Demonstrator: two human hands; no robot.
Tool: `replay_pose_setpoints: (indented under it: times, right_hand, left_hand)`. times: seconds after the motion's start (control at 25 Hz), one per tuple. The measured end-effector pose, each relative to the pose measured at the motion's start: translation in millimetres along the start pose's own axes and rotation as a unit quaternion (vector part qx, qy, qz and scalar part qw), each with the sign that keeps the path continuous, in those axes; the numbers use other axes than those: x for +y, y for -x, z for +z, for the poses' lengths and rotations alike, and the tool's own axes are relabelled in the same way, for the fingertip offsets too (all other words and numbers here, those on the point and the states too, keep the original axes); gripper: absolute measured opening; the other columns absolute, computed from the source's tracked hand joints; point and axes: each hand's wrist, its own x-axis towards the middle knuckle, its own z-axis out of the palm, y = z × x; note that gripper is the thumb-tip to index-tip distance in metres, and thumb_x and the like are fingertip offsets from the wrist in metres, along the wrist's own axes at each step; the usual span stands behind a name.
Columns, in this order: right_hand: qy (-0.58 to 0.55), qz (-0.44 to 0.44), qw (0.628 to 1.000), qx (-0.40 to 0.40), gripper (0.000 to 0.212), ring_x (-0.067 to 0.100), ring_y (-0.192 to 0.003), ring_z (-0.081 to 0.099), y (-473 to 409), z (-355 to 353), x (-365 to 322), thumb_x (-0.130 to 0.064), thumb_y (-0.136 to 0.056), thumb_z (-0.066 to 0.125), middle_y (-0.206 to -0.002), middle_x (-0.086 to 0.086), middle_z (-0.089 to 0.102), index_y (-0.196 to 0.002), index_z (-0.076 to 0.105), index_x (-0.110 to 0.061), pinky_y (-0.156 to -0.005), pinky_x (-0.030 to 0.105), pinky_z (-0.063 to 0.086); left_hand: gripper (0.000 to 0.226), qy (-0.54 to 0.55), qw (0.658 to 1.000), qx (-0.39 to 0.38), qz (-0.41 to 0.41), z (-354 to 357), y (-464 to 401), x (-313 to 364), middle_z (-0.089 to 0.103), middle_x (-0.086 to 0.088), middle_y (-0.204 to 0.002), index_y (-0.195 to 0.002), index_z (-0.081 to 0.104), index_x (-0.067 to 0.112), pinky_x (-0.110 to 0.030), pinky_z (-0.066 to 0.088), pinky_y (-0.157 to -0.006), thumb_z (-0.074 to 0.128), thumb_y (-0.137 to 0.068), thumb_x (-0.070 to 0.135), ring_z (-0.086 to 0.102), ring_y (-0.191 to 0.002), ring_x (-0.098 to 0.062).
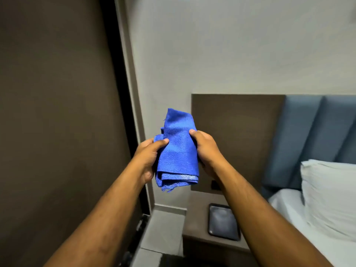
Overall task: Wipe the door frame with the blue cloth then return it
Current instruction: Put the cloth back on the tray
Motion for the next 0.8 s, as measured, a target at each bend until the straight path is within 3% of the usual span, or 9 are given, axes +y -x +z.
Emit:
replay_pose_setpoints:
  times: [0.08,0.16,0.28,0.4,0.48,0.6,0.72,0.8]
  right_hand:
    - [0.036,0.021,0.998,0.048,0.014,0.020,-0.061,0.044,2.0,-47.7,17.0,-0.030,-0.079,0.045,-0.069,0.005,0.051,-0.073,0.048,-0.018,-0.053,0.030,0.034]
    - [0.043,0.046,0.995,0.080,0.015,0.014,-0.051,0.033,4.1,-84.0,31.3,-0.024,-0.076,0.042,-0.056,-0.005,0.040,-0.062,0.037,-0.023,-0.046,0.025,0.026]
    - [0.060,0.086,0.987,0.126,0.020,0.011,-0.044,0.031,-3.3,-146.6,61.8,-0.016,-0.076,0.039,-0.050,-0.008,0.038,-0.058,0.035,-0.022,-0.042,0.020,0.027]
    - [0.082,0.116,0.981,0.134,0.017,0.016,-0.054,0.044,-28.1,-209.7,103.7,-0.012,-0.082,0.042,-0.066,0.003,0.054,-0.078,0.055,-0.004,-0.045,0.021,0.036]
    - [0.077,0.122,0.980,0.140,0.022,0.011,-0.057,0.056,-46.4,-242.3,134.3,-0.011,-0.088,0.045,-0.071,-0.001,0.065,-0.098,0.065,-0.007,-0.045,0.022,0.042]
    - [0.075,0.139,0.976,0.150,0.021,0.007,-0.060,0.062,-80.2,-287.9,188.5,-0.007,-0.092,0.050,-0.072,-0.003,0.067,-0.112,0.057,-0.013,-0.040,0.020,0.044]
    - [0.101,0.160,0.967,0.168,0.023,0.019,-0.066,0.058,-106.1,-322.0,249.0,-0.005,-0.092,0.054,-0.081,0.012,0.060,-0.111,0.049,-0.017,-0.040,0.022,0.045]
    - [0.129,0.202,0.957,0.160,0.021,0.022,-0.066,0.054,-116.5,-337.9,289.9,-0.003,-0.091,0.054,-0.080,0.014,0.055,-0.110,0.053,-0.011,-0.042,0.024,0.046]
  left_hand:
    - [0.007,-0.036,0.999,-0.021,-0.025,32.3,-22.5,-34.3,0.077,-0.004,-0.078,-0.089,0.066,0.012,-0.034,0.057,-0.063,0.066,-0.083,0.015,0.073,-0.070,-0.020]
    - [0.007,-0.070,0.995,-0.047,-0.047,59.5,-40.7,-64.3,0.077,0.000,-0.075,-0.091,0.066,0.014,-0.032,0.056,-0.057,0.063,-0.084,0.014,0.072,-0.067,-0.017]
    - [0.021,-0.112,0.987,-0.081,-0.079,103.9,-71.8,-113.5,0.078,-0.001,-0.082,-0.101,0.068,0.016,-0.034,0.058,-0.062,0.058,-0.084,0.007,0.073,-0.073,-0.021]
    - [0.033,-0.152,0.979,-0.085,-0.102,145.3,-109.3,-162.8,0.078,0.009,-0.077,-0.114,0.060,0.013,-0.036,0.057,-0.066,0.057,-0.084,0.000,0.074,-0.074,-0.016]
    - [0.051,-0.171,0.976,-0.072,-0.117,166.3,-132.8,-191.8,0.075,0.014,-0.073,-0.132,0.048,0.015,-0.032,0.055,-0.060,0.059,-0.085,-0.003,0.071,-0.073,-0.011]
    - [0.067,-0.212,0.964,-0.044,-0.154,196.3,-178.7,-245.2,0.069,0.006,-0.086,-0.143,0.034,0.015,-0.030,0.053,-0.061,0.061,-0.084,-0.004,0.067,-0.078,-0.012]
    - [0.069,-0.270,0.945,-0.036,-0.179,213.0,-216.4,-299.2,0.068,-0.005,-0.099,-0.143,0.035,0.011,-0.040,0.056,-0.081,0.061,-0.082,-0.007,0.066,-0.089,-0.021]
    - [0.070,-0.306,0.930,-0.045,-0.197,218.9,-236.2,-337.5,0.066,-0.015,-0.115,-0.143,0.036,0.010,-0.043,0.052,-0.093,0.059,-0.080,-0.011,0.064,-0.102,-0.028]
